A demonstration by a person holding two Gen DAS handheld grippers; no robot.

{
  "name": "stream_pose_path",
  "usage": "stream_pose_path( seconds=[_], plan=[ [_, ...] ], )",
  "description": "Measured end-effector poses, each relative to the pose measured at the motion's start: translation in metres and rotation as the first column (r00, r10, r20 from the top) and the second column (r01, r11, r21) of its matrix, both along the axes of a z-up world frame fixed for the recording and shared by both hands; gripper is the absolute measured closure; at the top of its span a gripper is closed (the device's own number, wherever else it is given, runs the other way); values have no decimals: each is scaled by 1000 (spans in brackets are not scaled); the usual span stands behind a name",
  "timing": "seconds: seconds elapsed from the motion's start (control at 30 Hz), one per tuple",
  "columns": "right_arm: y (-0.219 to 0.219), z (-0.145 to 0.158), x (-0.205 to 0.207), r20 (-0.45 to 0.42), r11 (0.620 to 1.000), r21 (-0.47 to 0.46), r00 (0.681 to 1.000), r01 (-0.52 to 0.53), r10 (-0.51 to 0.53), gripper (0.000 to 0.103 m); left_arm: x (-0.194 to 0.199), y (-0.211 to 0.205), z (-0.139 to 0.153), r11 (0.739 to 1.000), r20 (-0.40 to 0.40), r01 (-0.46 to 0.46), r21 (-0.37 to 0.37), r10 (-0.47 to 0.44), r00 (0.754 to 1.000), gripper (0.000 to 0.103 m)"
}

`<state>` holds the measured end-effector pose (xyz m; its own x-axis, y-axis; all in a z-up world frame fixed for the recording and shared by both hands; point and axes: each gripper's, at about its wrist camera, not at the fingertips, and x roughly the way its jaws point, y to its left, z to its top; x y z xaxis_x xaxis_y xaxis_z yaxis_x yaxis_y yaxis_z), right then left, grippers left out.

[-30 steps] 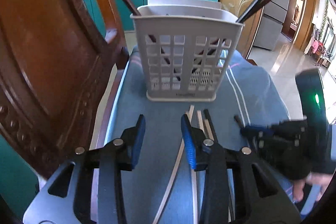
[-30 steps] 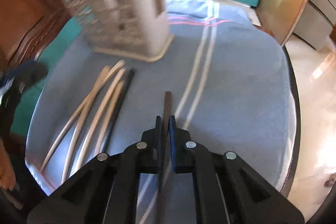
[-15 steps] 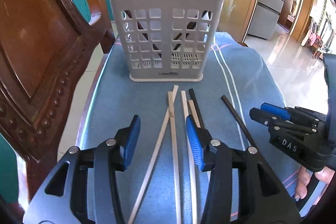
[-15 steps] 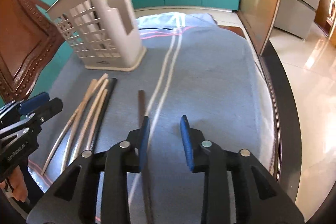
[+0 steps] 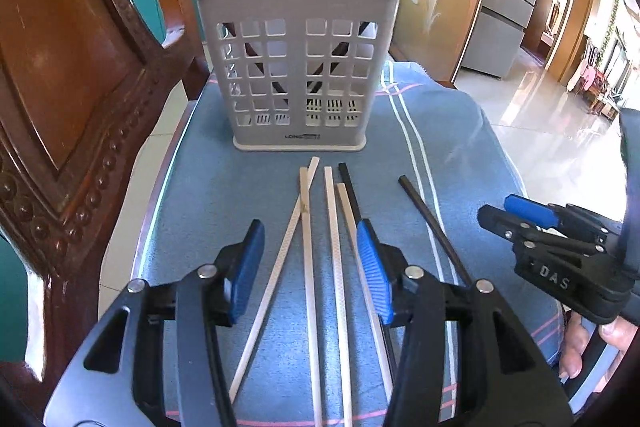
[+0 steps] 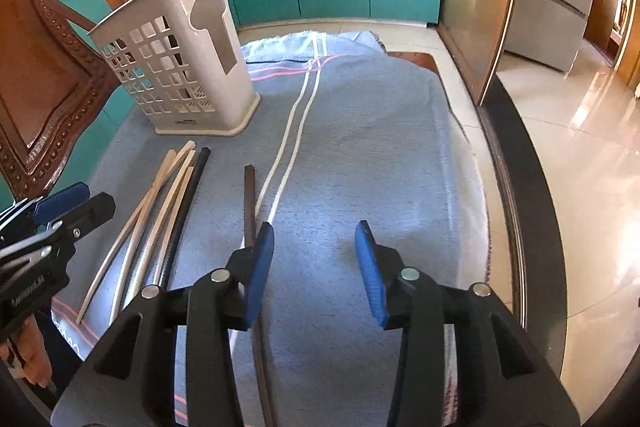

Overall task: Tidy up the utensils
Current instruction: 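Grasp light wood chopsticks with the left tool while the right tool lowers over a dark brown chopstick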

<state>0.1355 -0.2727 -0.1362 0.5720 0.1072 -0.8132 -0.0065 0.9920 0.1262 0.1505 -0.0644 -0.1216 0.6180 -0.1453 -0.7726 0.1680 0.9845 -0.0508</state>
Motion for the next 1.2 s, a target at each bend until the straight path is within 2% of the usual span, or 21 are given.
stream_pose_path(
  seconds=[0.23, 0.37, 0.57, 0.63, 0.67, 0.7, 0.8, 0.9, 1.07, 1.2],
  plan=[
    [9, -5, 5, -7, 998, 44, 999, -41, 41, 61, 3, 4, -3, 1000, -14, 3, 3, -3, 1000, 54],
    [23, -10, 11, -22, 998, 17, 998, -65, 65, 61, 5, 11, -11, 1000, -43, -9, 17, 10, 999, 54],
    [42, -16, 18, -38, 995, -16, 994, -101, 100, 61, 7, 26, -15, 1000, -62, -31, -2, 30, 998, 54],
    [47, -18, 18, -37, 993, -24, 992, -118, 118, 69, 8, 28, -16, 1000, -66, -30, -8, 30, 997, 54],
    [50, -19, 17, -39, 991, -28, 990, -134, 132, 82, 8, 29, -17, 999, -68, -30, -13, 29, 997, 54],
    [52, -19, 17, -39, 989, -32, 989, -142, 141, 89, 9, 29, -17, 999, -71, -29, -18, 27, 997, 54],
    [52, -16, 16, -16, 989, -56, 991, -134, 133, 92, 10, 27, -20, 999, -79, -25, -29, 23, 997, 54],
    [44, -14, 17, -11, 994, -62, 996, -94, 94, 92, 12, 23, -23, 999, -87, -14, -36, 11, 996, 54],
    [27, -19, 23, -56, 1000, 8, 998, -29, 30, 89, 14, 13, -28, 999, -100, 15, -29, -18, 995, 54],
    [25, -19, 23, -62, 1000, -1, 998, -9, 9, 74, 15, 5, -34, 999, -116, 33, -14, -35, 993, 54]
  ],
)
